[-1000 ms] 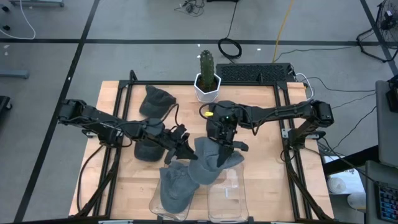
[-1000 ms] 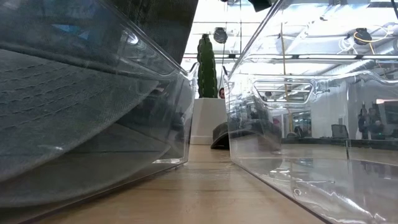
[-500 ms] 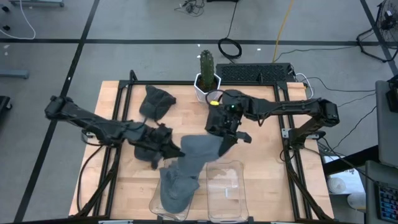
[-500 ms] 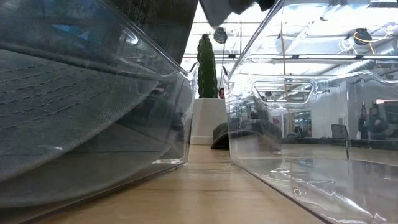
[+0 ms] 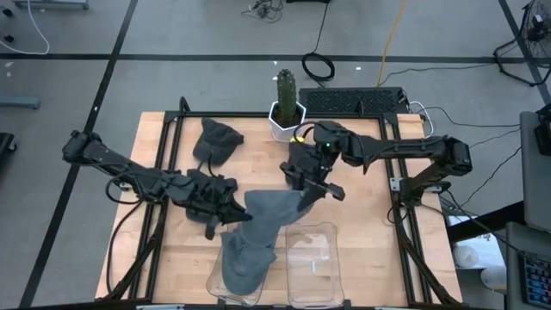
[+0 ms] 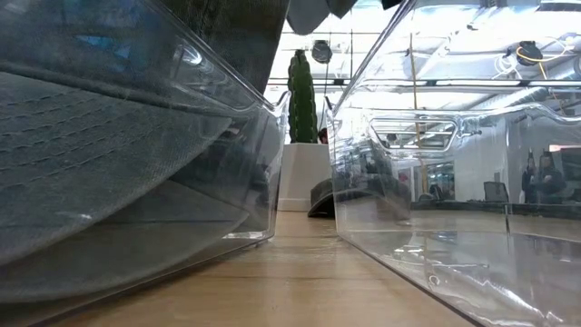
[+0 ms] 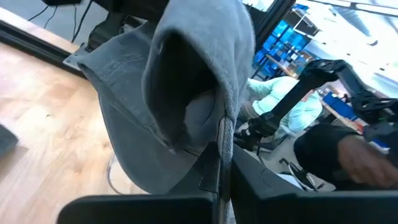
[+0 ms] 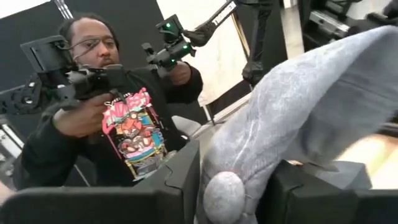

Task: Pick & Place hat
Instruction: Put the gray cap into the left transparent bin

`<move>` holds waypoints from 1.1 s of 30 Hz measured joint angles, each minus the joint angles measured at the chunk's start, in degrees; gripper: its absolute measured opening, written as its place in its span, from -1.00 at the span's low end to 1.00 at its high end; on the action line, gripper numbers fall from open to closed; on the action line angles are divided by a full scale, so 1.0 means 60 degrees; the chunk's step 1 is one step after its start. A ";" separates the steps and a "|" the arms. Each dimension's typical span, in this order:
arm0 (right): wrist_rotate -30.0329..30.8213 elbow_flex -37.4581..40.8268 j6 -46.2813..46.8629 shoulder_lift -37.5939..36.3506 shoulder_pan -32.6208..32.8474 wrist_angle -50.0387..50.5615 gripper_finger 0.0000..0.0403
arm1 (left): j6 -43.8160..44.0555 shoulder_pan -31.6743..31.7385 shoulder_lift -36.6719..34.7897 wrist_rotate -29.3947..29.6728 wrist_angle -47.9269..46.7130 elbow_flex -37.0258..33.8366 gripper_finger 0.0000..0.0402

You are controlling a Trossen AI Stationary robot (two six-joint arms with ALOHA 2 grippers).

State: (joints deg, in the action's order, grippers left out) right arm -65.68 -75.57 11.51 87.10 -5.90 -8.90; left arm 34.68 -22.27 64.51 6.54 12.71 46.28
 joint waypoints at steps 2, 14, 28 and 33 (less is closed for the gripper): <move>-0.0008 0.0000 -0.0240 -0.0013 -0.0084 0.0118 -0.35 | -0.0003 -0.0054 -0.0001 0.0001 0.0006 0.0000 -0.95; -0.0081 0.0004 -0.0533 -0.0387 -0.0881 0.0714 0.47 | 0.0199 -0.0376 -0.0068 0.0691 -0.0274 0.0000 -0.95; -0.0015 0.0004 -0.0115 -0.1716 -0.1529 0.0918 0.40 | 0.0816 -0.3610 -0.0090 0.4811 -0.0746 -0.0241 -0.95; 0.0236 0.0004 -0.0036 -0.1816 -0.1525 0.0965 0.40 | 0.0509 -0.4720 0.0500 0.5775 0.1239 -0.0530 -0.95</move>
State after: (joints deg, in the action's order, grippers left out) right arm -64.27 -75.55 11.29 76.20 -15.05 -3.11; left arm 37.73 -50.59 67.51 41.19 20.15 43.10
